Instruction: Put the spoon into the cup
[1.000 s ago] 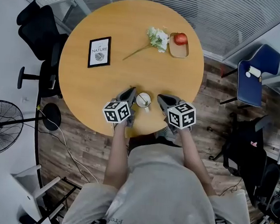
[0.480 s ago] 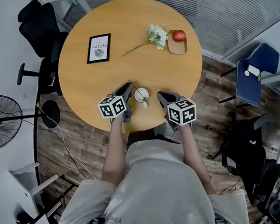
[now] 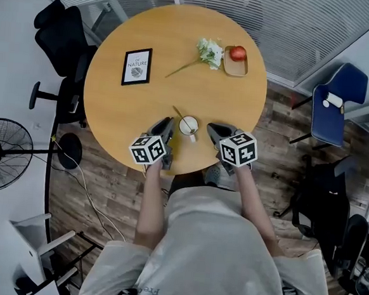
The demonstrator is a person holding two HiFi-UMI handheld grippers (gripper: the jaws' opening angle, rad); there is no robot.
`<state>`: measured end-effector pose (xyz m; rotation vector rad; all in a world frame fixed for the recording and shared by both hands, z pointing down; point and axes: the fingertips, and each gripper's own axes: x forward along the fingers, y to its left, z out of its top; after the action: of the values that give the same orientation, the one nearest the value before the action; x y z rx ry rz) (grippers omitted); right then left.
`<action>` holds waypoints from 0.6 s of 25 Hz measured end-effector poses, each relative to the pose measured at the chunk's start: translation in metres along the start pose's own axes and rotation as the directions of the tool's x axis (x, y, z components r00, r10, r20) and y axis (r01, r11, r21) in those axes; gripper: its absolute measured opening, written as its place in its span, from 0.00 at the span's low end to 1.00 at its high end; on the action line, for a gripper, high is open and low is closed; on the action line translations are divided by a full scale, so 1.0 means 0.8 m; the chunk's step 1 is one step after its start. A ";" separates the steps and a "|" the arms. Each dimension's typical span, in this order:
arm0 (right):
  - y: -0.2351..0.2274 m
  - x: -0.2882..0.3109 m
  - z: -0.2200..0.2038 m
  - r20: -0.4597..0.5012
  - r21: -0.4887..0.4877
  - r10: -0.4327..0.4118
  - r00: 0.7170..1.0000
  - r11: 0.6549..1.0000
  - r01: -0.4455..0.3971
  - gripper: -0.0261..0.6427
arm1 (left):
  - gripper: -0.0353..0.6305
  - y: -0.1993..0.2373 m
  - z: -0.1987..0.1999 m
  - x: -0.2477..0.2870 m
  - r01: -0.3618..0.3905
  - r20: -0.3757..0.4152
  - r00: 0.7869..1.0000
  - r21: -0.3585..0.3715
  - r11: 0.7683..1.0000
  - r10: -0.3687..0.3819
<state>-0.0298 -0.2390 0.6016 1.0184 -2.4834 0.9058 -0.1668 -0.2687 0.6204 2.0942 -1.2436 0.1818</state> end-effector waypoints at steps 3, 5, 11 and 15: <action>0.008 0.001 -0.004 0.001 -0.003 0.012 1.000 1.000 -0.012 0.03 | 0.15 -0.002 -0.003 -0.017 -0.014 0.021 1.000 0.006 1.000 0.014; 0.012 0.000 -0.007 -0.002 -0.008 0.020 1.000 1.000 -0.020 0.03 | 0.15 -0.005 -0.005 -0.027 -0.021 0.031 0.999 0.007 1.000 0.021; 0.017 -0.006 -0.011 0.019 -0.040 0.010 1.000 0.999 -0.010 0.03 | 0.15 -0.024 -0.021 -0.053 -0.053 0.031 0.998 0.093 0.994 0.050; 0.016 -0.017 -0.005 0.068 -0.065 -0.012 0.998 0.998 0.016 0.03 | 0.15 -0.036 -0.033 -0.065 -0.071 0.017 0.997 0.157 0.985 0.069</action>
<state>-0.0295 -0.2228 0.5923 1.0597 -2.5400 0.7931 -0.1655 -0.2061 0.6036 2.1882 -1.3495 0.3094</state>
